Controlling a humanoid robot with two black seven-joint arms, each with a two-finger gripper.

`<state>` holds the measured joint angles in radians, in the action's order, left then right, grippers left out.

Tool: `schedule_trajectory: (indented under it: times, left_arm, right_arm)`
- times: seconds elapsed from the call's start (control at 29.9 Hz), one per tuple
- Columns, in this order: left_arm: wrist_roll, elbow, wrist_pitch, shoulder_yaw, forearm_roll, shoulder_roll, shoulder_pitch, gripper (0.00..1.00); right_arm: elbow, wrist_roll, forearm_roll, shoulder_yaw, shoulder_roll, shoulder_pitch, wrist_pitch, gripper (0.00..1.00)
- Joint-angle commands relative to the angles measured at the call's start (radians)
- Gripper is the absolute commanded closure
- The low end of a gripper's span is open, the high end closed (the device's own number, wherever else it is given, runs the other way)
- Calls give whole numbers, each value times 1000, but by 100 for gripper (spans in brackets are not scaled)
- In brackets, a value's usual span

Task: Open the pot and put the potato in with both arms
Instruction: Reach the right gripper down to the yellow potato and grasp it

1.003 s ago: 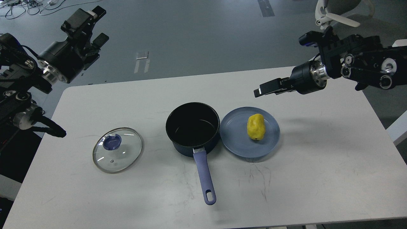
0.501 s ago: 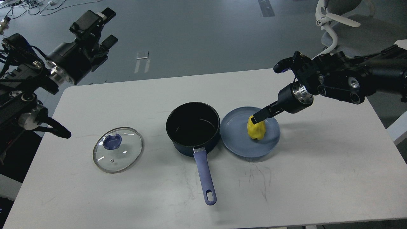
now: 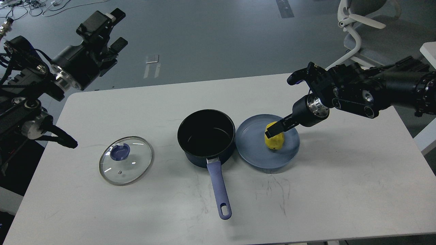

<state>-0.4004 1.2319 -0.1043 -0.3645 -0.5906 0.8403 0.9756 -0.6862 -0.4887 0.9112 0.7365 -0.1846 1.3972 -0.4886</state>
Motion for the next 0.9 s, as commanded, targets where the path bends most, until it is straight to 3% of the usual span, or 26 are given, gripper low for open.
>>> schedule_trajectory:
  times: [0.0, 0.64, 0.87]
  left_arm:
    - [0, 0, 0, -1, 0, 0, 0, 2]
    - [-2, 0, -2, -1, 0, 0, -2, 2]
    - [-2, 0, -3, -1, 0, -3, -5, 3]
  right_arm:
    - [13, 0, -2, 0, 23, -7, 0, 0]
    - [89, 0, 0, 6, 76, -55, 0, 0]
    - [91, 0, 0, 7, 89, -55, 0, 5]
